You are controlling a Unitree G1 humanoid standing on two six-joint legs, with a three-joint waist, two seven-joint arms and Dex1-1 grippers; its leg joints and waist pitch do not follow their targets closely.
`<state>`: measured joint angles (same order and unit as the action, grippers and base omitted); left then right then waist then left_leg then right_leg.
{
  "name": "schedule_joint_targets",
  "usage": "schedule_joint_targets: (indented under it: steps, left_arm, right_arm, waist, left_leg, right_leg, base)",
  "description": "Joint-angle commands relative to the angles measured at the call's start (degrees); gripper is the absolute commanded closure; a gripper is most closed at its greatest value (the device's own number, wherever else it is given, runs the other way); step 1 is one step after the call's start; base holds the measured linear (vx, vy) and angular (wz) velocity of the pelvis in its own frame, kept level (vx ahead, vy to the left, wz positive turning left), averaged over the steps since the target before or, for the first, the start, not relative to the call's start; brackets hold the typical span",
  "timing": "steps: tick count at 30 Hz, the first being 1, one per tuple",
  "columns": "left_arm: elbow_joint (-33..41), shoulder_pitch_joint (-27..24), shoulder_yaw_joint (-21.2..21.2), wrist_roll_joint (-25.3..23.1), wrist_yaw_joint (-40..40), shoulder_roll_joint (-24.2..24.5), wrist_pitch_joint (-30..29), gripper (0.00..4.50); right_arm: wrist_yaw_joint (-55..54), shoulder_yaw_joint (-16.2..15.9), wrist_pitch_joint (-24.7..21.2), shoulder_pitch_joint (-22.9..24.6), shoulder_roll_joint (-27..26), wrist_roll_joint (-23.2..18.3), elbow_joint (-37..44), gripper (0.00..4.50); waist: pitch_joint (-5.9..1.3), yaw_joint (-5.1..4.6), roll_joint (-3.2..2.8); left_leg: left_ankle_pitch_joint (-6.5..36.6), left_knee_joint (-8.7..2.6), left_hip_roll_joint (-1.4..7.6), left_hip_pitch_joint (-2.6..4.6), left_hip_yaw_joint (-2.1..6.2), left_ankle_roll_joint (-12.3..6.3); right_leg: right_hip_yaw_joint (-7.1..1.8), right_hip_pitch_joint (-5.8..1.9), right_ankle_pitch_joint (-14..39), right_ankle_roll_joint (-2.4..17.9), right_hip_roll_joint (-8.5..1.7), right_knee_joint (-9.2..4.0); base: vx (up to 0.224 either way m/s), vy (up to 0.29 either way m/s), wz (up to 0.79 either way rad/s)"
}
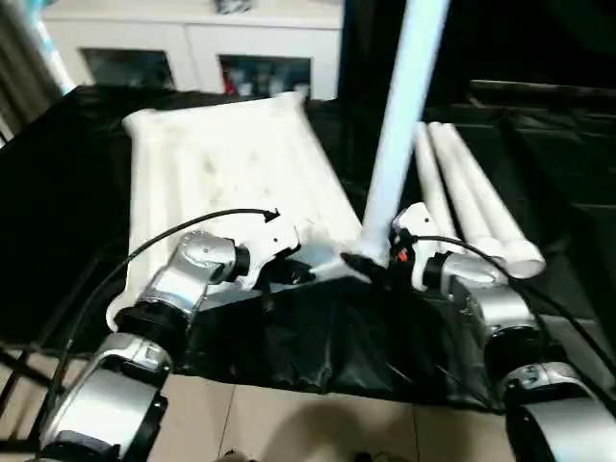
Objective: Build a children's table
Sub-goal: Rotate leg to tighten
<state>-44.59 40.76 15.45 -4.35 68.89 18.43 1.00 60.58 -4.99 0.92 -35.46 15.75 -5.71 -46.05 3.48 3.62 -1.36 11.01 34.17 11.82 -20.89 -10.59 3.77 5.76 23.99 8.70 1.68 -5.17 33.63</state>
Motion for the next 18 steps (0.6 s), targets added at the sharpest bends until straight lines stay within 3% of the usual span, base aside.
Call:
schedule_joint_targets:
  steps: [1, 2, 8, 12, 18]
  left_arm:
    - [1.23, 0.01, 1.40, 0.58, 3.03, -0.24, 0.74, 4.50]
    - [1.07, 0.04, 1.47, 0.64, 3.45, -0.01, 0.90, 4.50]
    - [0.29, 0.20, 1.55, 0.72, 6.44, 1.58, 1.60, 4.50]
    - [-0.11, 0.42, 1.42, 1.10, 7.58, 1.91, 1.61, 4.50]
    - [-1.45, 1.25, 0.54, 1.05, 4.61, 0.81, 0.45, 4.50]
  right_arm:
    - [4.39, -2.26, -1.68, 0.62, -0.19, -0.60, 1.02, 0.60]
    - [5.17, -2.27, -2.14, 0.55, 0.01, -0.67, 1.05, 0.85]
    - [10.28, -3.35, -4.13, 0.65, 1.46, -0.65, 2.04, 1.26]
    - [11.67, -3.75, -4.96, 0.87, 1.58, -1.20, 2.69, 1.63]
    - [9.92, -2.99, -6.40, 2.69, -0.23, -2.51, 4.46, 1.69]
  waist:
    - [-4.78, 0.20, 0.15]
    - [-4.64, 0.23, 0.15]
    - [-4.26, 0.42, 0.28]
    - [-4.35, 0.44, 0.29]
    - [-4.59, 0.64, 0.18]
  left_leg:
    - [6.67, -3.45, 1.69, 0.38, 0.11, -7.26]
    - [7.95, -3.53, 1.72, 0.35, 0.14, -6.66]
    - [12.02, -3.76, 1.70, 0.77, 0.05, -3.52]
    - [10.73, -3.73, 1.66, 0.52, 0.09, -3.55]
    - [8.23, -3.54, 1.65, 0.29, 0.08, -4.48]
  right_leg:
    - [-2.83, -4.00, 4.08, 16.99, -3.18, -2.14]
    - [-2.82, -3.96, 6.19, 16.61, -3.26, -2.31]
    - [-2.99, -3.59, 15.72, 13.74, -3.40, -3.38]
    - [-2.97, -3.67, 15.10, 13.42, -3.35, -3.23]
    - [-2.95, -3.79, 10.62, 14.34, -3.34, -2.69]
  base:
    - [0.000, 0.000, 0.00]
    - [0.000, 0.000, 0.00]
    - [0.000, 0.000, 0.00]
    - [0.000, 0.000, 0.00]
    - [0.000, 0.000, 0.00]
